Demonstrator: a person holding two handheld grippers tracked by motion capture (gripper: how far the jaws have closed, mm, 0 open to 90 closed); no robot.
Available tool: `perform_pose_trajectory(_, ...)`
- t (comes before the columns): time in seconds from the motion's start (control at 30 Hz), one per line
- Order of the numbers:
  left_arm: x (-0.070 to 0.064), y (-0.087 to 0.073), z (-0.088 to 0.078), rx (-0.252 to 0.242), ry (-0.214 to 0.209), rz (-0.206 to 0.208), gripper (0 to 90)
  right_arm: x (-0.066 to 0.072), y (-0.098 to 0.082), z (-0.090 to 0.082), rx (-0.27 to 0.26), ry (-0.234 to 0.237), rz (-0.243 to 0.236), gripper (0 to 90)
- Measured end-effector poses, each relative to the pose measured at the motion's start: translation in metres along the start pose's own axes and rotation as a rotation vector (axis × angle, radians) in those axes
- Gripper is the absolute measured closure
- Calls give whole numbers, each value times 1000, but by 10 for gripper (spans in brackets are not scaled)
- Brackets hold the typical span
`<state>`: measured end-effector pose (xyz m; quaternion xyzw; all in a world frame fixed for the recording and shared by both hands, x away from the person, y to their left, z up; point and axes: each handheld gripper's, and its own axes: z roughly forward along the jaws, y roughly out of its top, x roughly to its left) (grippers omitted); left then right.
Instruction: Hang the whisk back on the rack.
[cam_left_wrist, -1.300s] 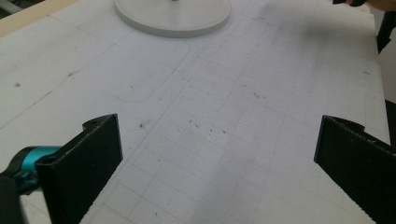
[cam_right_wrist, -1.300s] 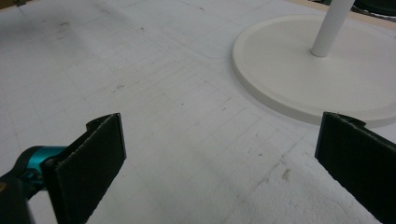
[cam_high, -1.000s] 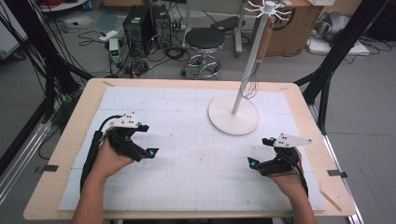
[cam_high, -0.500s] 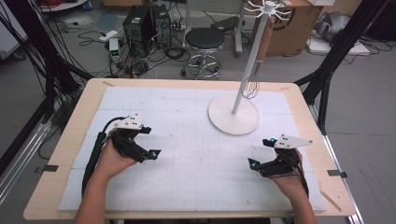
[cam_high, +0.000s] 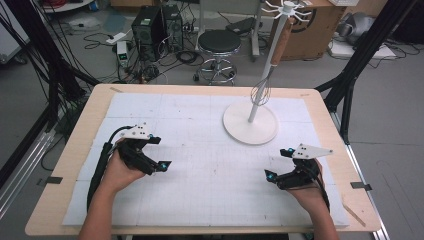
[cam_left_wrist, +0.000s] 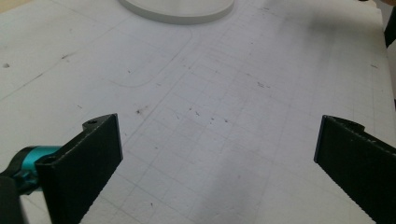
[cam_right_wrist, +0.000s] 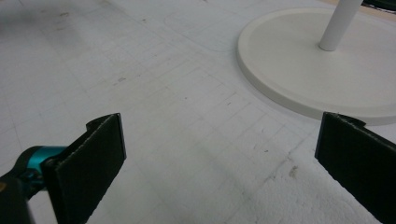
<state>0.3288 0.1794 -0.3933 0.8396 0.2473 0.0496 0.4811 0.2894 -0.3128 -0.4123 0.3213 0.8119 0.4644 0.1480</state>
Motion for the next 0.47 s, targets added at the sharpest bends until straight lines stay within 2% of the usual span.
perform_pose_trajectory(0.47, 0, 0, 0, 0, -1, 0, 16, 0, 0, -1, 2, 2, -1, 4)
